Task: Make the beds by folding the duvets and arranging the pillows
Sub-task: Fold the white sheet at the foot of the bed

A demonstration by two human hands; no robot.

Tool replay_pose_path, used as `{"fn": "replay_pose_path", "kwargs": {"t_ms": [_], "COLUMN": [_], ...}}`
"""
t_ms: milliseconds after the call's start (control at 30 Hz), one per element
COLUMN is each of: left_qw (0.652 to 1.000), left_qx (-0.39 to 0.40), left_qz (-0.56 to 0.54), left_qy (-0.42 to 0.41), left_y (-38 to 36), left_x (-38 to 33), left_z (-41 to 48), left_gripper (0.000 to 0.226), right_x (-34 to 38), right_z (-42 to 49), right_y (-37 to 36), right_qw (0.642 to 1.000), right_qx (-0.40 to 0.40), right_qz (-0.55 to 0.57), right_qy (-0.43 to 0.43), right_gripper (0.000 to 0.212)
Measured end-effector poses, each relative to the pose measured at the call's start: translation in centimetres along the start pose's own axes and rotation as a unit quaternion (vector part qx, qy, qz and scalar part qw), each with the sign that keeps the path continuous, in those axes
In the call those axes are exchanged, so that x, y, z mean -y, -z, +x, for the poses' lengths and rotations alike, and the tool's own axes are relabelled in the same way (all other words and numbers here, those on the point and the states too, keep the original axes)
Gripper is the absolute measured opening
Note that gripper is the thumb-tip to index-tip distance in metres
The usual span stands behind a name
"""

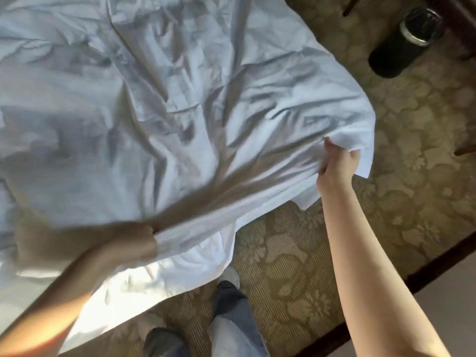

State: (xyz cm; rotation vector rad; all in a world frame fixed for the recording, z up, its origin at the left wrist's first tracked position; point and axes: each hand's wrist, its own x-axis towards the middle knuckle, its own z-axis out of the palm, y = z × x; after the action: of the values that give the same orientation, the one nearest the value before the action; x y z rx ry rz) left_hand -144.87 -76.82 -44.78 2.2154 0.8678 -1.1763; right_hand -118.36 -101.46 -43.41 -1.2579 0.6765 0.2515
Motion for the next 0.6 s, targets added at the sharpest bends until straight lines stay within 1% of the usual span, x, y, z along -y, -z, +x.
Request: {"fn": "replay_pose_path", "kwargs": {"t_ms": [33, 67, 100, 133, 167, 200, 233, 267, 300, 333, 367, 400, 433, 467, 500, 533, 567, 600], "left_qw": [1.000, 1.000, 1.000, 0.999, 0.996, 0.998, 0.992, 0.985, 0.968, 0.942, 0.919, 0.899, 0.886, 0.876, 0.859, 0.850, 0.843, 0.839], "left_qx": [0.014, 0.007, -0.011, 0.025, 0.004, -0.040, -0.096, -0.131, -0.199, -0.288, -0.350, -0.403, -0.440, -0.463, -0.491, -0.498, -0.501, -0.505], "left_qz": [0.003, -0.005, 0.006, 0.027, 0.094, 0.037, 0.043, 0.039, 0.042, 0.028, 0.048, 0.031, 0.000, -0.041, -0.079, -0.130, -0.168, -0.179], "left_qy": [0.011, 0.005, -0.010, -0.005, 0.000, -0.006, -0.066, -0.109, -0.148, -0.168, -0.176, -0.168, -0.146, -0.129, -0.121, -0.110, -0.099, -0.093], "left_y": [-1.5, -3.8, -6.2, -8.3, -10.6, -12.2, -13.7, -14.0, -13.8, -12.9, -11.4, -9.6, -7.3, -5.1, -3.0, -1.1, 0.6, 1.8], "left_x": [-0.4, -1.0, -1.3, -2.2, -2.8, -3.7, -5.1, -7.2, -9.3, -11.7, -13.0, -14.6, -15.4, -15.9, -15.9, -15.7, -15.3, -14.7], "left_z": [0.2, 0.3, 0.9, 1.4, 1.6, 1.9, 1.6, 1.2, 1.1, 1.0, 1.9, 2.2, 2.6, 2.8, 2.8, 2.8, 3.1, 3.5], "left_gripper": [0.020, 0.018, 0.017, 0.028, 0.042, 0.057, 0.074, 0.088, 0.096, 0.096, 0.088, 0.074, 0.060, 0.052, 0.048, 0.048, 0.050, 0.052], "right_x": [-0.3, -0.7, -1.4, -2.2, -2.9, -3.4, -3.4, -2.9, -2.0, -0.6, 1.1, 2.8, 4.4, 5.9, 6.7, 6.9, 6.1, 4.3], "right_z": [0.2, 0.4, 0.4, 0.4, 0.7, 1.3, 1.7, 2.3, 2.8, 3.0, 3.3, 3.5, 3.5, 3.6, 4.4, 5.3, 6.0, 7.1], "right_y": [0.5, 1.1, 1.7, 2.2, 2.7, 2.9, 2.7, 2.1, 1.2, 0.3, -0.8, -1.6, -2.6, -3.3, -3.8, -4.1, -4.1, -3.5], "right_qw": [0.999, 0.995, 0.989, 0.985, 0.984, 0.983, 0.982, 0.978, 0.975, 0.973, 0.969, 0.965, 0.957, 0.943, 0.918, 0.877, 0.809, 0.708], "right_qx": [0.009, 0.032, 0.049, 0.051, 0.050, 0.059, 0.088, 0.126, 0.153, 0.167, 0.177, 0.185, 0.209, 0.249, 0.296, 0.350, 0.401, 0.438], "right_qz": [0.033, 0.065, 0.075, 0.072, 0.053, 0.022, -0.022, -0.067, -0.113, -0.146, -0.171, -0.183, -0.182, -0.182, -0.202, -0.260, -0.370, -0.511], "right_qy": [-0.028, -0.076, -0.119, -0.148, -0.163, -0.172, -0.166, -0.150, -0.115, -0.070, -0.016, 0.042, 0.087, 0.126, 0.169, 0.202, 0.216, 0.215], "right_gripper": [0.027, 0.023, 0.024, 0.027, 0.030, 0.031, 0.029, 0.027, 0.028, 0.032, 0.032, 0.024, 0.015, 0.012, 0.012, 0.026, 0.052, 0.074]}}
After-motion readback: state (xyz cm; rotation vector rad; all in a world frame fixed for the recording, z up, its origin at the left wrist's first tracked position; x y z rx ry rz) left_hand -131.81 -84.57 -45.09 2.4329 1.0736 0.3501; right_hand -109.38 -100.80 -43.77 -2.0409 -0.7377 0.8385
